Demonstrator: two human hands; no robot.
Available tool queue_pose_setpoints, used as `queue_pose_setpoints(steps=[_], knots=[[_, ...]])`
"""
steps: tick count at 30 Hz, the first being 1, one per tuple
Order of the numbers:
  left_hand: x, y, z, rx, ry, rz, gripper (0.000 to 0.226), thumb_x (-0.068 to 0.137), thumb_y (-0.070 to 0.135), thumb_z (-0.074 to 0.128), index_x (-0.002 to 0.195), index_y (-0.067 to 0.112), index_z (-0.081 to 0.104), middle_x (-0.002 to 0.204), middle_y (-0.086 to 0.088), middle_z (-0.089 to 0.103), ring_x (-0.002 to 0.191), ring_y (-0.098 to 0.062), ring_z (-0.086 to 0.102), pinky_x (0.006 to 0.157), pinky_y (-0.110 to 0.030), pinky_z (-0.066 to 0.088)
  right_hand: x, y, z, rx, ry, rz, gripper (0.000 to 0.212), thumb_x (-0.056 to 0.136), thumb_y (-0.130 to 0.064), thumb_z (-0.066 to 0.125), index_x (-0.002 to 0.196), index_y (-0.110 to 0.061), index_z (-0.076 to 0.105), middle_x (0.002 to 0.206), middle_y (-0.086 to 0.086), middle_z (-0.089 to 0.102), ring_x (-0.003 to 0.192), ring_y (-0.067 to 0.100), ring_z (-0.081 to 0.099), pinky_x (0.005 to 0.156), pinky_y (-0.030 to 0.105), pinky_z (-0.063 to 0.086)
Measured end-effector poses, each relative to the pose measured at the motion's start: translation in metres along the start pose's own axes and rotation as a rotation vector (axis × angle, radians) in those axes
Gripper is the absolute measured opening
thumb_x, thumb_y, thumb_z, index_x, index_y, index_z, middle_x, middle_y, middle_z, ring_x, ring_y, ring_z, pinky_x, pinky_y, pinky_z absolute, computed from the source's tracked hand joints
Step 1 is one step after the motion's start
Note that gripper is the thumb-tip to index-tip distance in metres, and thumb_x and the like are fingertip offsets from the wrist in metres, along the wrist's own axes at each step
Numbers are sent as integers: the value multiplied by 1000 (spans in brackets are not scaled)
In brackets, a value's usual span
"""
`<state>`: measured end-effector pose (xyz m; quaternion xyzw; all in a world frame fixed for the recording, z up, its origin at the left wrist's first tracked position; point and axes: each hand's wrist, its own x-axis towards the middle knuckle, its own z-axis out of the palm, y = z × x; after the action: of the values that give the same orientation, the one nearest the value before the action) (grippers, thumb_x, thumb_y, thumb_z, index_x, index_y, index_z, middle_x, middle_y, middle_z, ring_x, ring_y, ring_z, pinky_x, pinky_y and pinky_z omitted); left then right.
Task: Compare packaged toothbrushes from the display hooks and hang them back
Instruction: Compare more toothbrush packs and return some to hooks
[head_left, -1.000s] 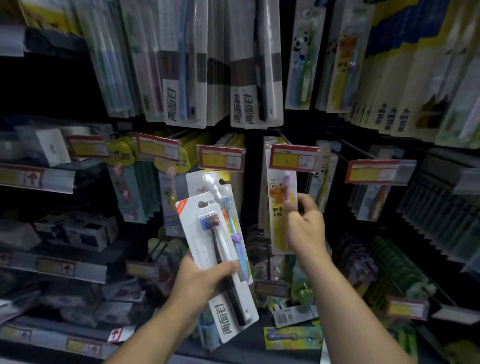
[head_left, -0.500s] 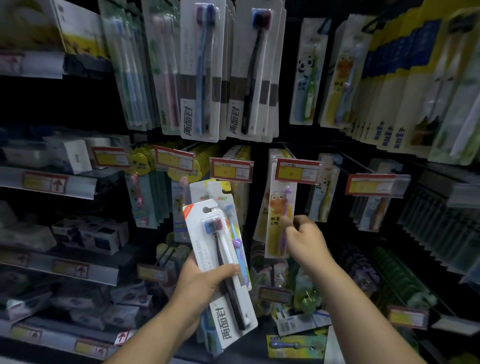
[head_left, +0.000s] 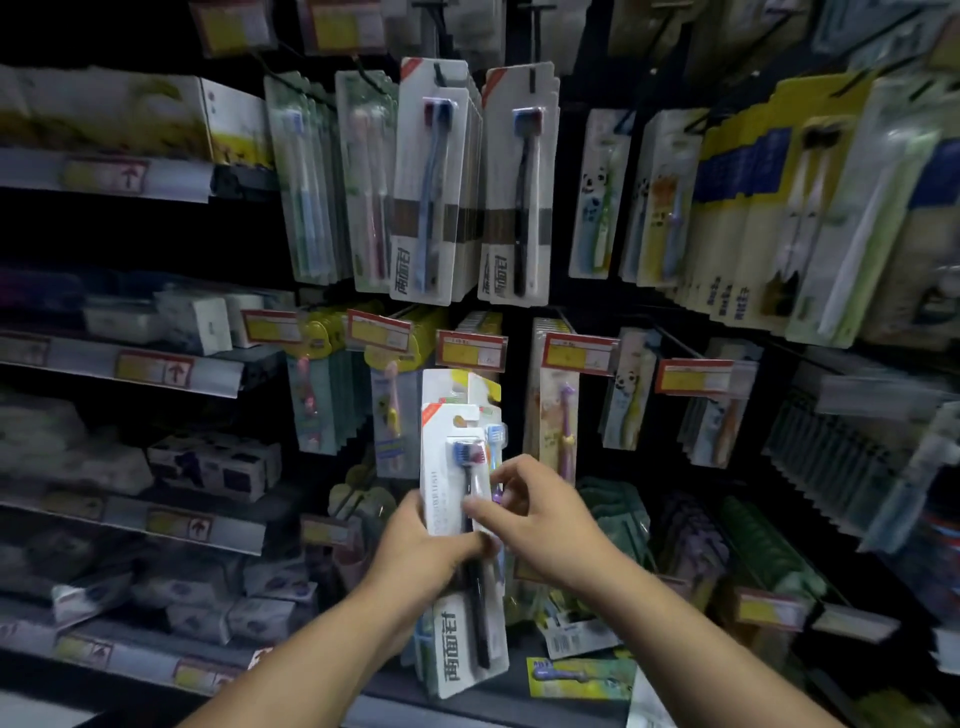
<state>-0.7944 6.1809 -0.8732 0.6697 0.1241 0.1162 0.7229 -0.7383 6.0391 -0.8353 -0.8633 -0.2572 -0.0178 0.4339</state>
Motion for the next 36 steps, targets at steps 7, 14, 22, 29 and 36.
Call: queue_pose_setpoints(steps=[7,14,22,29,36], knots=[[-22,14,-4,40,43,107,68,53,12,80,119,18,64,99,-2,81,92,-21,78,77,-42,65,-5,-20,1,0,62,-28,44,66,-56,82,87,-27,56,92,-1,61,76,13,60,67,30,53],[-37,59,-28,12,-50,130,68,62,31,85,125,25,59,112,-1,78,104,-23,76,93,-55,60,-3,-59,-20,85,107,-79,40,72,-41,86,91,-18,58,90,-2,65,77,13,60,70,33,52],[-22,122,-21,-69,-53,191,36,94,11,63,128,24,61,114,-3,78,106,-28,74,95,-52,59,11,-108,-56,166,251,-125,34,80,-30,81,95,-16,54,85,-5,64,71,7,58,63,26,43],[-5,169,3,-181,-75,227,33,96,11,60,127,21,57,111,-14,77,100,-32,76,88,-54,62,22,-133,-89,303,379,-106,28,85,-27,73,100,-15,53,92,11,71,84,28,69,76,47,57],[7,192,12,-273,-58,297,54,80,34,86,126,19,63,109,-11,79,100,-33,77,89,-58,60,44,-141,-124,448,320,-71,14,92,-19,68,104,-16,60,101,8,73,91,24,73,84,47,61]])
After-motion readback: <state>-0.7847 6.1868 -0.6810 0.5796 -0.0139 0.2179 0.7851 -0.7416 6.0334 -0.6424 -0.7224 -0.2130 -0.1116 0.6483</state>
